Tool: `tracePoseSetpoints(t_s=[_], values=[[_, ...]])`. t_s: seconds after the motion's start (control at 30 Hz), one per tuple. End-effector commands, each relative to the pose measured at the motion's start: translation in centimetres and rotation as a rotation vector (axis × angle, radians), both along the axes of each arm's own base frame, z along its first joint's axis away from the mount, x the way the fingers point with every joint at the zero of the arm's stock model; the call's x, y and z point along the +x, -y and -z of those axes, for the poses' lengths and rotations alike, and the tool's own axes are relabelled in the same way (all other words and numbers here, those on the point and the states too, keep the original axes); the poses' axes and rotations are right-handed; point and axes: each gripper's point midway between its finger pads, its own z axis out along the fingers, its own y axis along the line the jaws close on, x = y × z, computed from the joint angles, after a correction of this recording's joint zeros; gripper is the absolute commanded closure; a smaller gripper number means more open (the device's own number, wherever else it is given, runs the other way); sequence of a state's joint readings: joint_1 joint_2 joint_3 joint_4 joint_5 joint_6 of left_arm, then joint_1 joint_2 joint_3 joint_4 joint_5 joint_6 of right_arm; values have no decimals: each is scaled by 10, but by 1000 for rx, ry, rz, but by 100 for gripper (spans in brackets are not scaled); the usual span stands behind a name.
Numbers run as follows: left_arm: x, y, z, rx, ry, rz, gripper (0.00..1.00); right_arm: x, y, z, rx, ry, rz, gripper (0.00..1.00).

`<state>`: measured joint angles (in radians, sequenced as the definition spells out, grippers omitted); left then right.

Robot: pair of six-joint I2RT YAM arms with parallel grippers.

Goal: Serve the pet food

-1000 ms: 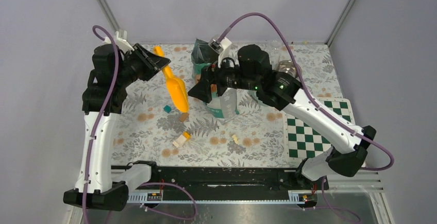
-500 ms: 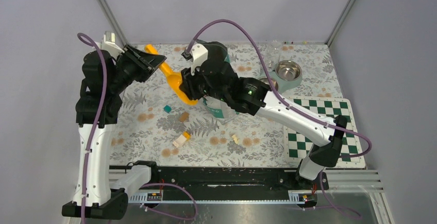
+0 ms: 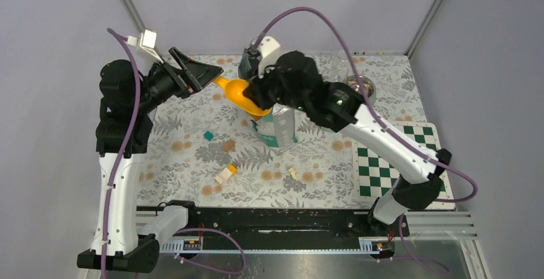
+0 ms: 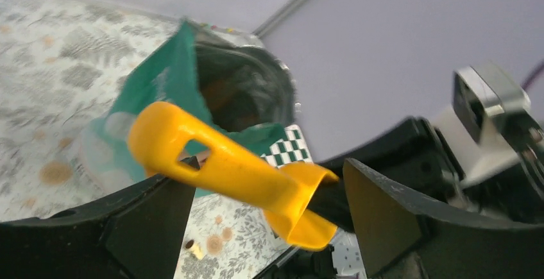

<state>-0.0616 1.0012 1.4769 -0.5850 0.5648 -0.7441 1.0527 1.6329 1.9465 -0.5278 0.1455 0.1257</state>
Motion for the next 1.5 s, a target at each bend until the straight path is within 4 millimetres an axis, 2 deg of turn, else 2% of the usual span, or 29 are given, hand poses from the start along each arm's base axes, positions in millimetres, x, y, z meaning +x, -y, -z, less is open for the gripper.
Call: tracePoseSetpoints(t_s=[0.0,0.2,0.3,0.4,0.47,0.53,0.8,0.9,1.13,1.47], values=[[-33,34,-43,-70,206,302,17,-29,38,-49,66,51,-176,100],[-54,46,-67,-198,205,453,19,-43,56,-57,90,31,-265,100],[-57,47,-73,-218,192,465,23,-53,55,-57,87,23,-326,100],[-61,49,-77,-229,175,486,32,-52,55,-51,48,12,-327,100],[-65,51,-74,-235,142,521,39,-44,58,-51,12,48,-307,100],[-69,52,-70,-229,120,553,41,-39,60,-54,-3,61,-294,100],[-73,52,-54,-194,99,552,37,-36,56,-61,1,54,-305,100],[-75,52,-54,-187,108,557,40,-36,52,-59,4,35,-313,100],[-78,52,-56,-178,124,569,57,-31,47,-50,-12,-16,-296,100],[-81,52,-52,-161,131,581,61,-25,50,-53,-6,-23,-278,100]])
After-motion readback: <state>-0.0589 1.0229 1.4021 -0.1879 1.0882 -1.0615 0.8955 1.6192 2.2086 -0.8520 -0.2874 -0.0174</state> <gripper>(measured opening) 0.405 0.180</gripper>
